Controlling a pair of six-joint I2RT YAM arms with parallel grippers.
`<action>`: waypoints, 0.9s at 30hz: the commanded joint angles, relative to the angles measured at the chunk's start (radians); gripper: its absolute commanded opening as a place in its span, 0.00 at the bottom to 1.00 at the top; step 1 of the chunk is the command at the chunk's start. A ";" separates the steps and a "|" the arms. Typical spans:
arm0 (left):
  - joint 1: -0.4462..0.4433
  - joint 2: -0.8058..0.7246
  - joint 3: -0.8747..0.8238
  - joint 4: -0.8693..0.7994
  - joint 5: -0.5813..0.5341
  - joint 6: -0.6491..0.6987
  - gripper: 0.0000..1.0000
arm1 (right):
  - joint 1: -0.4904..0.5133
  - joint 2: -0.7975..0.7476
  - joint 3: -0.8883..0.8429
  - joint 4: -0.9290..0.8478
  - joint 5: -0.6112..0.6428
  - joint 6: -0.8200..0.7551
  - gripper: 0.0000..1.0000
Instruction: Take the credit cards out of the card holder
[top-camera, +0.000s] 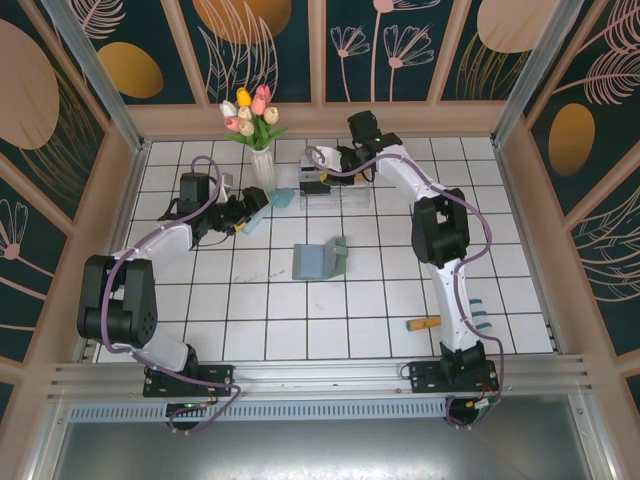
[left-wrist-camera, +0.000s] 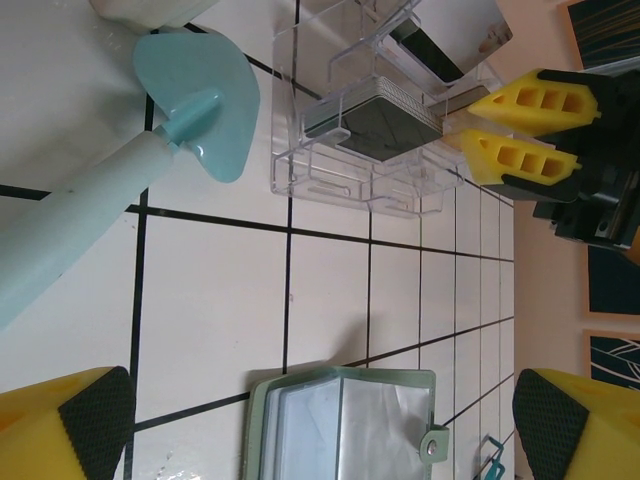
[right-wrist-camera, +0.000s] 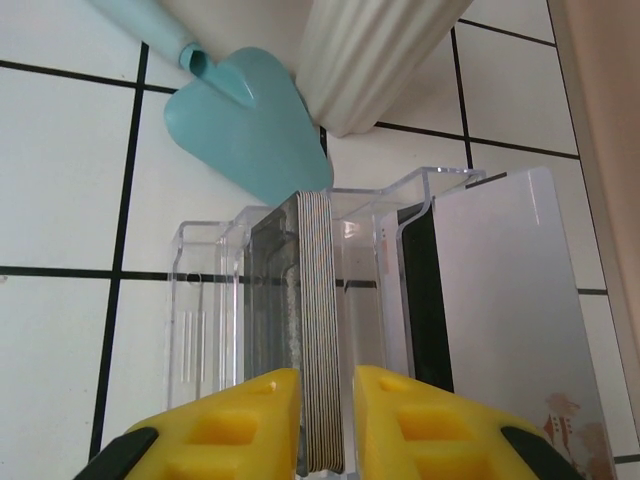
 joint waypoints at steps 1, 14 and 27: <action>0.005 -0.021 0.005 0.000 -0.015 0.025 0.98 | 0.006 -0.051 0.021 -0.002 -0.065 0.053 0.24; -0.001 -0.181 -0.130 0.018 -0.069 0.000 0.98 | 0.084 -0.476 -0.481 0.390 0.046 0.692 0.28; -0.060 -0.248 -0.233 0.042 -0.068 -0.012 0.98 | 0.293 -0.703 -0.730 0.391 0.279 1.481 0.42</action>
